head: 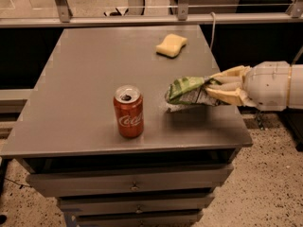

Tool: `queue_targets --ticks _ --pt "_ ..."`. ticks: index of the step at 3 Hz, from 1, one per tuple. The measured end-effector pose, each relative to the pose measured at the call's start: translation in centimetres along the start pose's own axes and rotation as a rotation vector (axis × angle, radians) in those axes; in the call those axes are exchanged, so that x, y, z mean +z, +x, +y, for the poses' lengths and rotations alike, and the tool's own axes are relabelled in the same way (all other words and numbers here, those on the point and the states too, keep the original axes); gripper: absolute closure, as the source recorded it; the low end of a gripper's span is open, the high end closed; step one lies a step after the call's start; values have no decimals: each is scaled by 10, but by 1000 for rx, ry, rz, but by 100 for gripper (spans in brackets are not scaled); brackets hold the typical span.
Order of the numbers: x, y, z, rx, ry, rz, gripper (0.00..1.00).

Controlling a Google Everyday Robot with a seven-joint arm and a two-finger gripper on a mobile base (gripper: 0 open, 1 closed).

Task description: Move green jalapeno chip bag near coke can

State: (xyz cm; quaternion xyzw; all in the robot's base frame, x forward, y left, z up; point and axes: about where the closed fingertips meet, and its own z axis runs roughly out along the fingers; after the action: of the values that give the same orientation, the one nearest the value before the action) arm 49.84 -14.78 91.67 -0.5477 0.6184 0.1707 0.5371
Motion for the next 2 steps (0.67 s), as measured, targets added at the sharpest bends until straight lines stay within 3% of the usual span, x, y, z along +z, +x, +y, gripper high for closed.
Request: queue_targets --ticks 2 --pt "5 9 35 -37 -99 -62 100"
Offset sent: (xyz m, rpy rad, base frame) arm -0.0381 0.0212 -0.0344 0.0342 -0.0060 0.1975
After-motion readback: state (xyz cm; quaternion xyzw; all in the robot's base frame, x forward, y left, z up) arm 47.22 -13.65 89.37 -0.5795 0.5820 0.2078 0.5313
